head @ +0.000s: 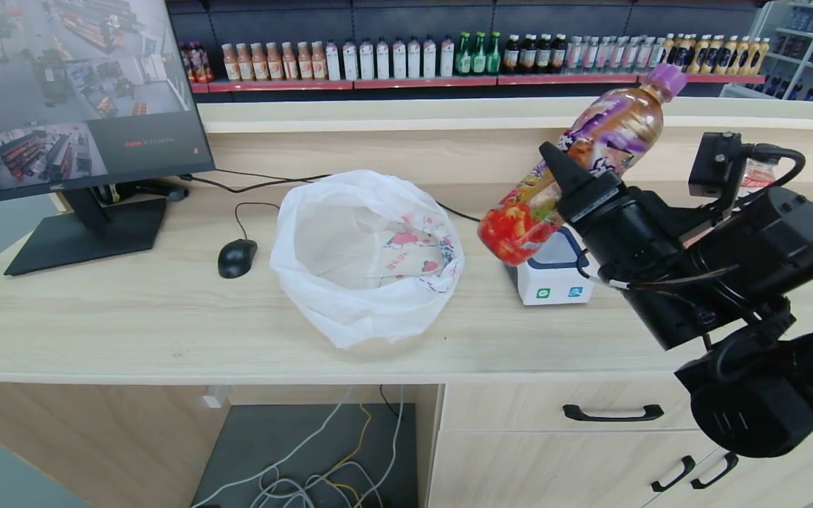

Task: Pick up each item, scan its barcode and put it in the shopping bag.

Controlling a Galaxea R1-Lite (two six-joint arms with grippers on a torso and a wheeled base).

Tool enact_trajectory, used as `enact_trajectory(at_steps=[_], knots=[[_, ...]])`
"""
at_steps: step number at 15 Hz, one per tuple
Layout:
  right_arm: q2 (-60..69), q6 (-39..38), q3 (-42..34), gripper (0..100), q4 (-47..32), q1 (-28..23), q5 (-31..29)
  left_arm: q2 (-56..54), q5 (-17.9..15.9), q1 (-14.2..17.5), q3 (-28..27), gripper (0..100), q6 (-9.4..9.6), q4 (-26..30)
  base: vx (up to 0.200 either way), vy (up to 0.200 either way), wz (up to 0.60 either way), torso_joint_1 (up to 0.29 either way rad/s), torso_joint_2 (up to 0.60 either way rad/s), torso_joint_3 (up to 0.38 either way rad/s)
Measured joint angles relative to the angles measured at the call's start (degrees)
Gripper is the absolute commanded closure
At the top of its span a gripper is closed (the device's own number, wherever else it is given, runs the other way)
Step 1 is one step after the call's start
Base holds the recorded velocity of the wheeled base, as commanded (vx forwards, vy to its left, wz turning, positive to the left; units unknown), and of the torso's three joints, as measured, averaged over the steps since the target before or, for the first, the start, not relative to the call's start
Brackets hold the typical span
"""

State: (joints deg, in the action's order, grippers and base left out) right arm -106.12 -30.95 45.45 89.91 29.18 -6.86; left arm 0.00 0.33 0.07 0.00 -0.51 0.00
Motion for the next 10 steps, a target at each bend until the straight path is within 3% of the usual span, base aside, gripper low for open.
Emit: enact_trajectory(at_steps=[4,10], knots=[[-1.8,-13.0,3.3,100,0.1,-4.7,0.2,0.0,0.0,0.0,0.0,0,0.00,0.0,0.000,0.000,0.00,0.000,0.00,0.000],[-6.5,-26.1,5.8,100,0.0,-12.2,0.3,0.0,0.0,0.0,0.0,0,0.00,0.0,0.000,0.000,0.00,0.000,0.00,0.000]])
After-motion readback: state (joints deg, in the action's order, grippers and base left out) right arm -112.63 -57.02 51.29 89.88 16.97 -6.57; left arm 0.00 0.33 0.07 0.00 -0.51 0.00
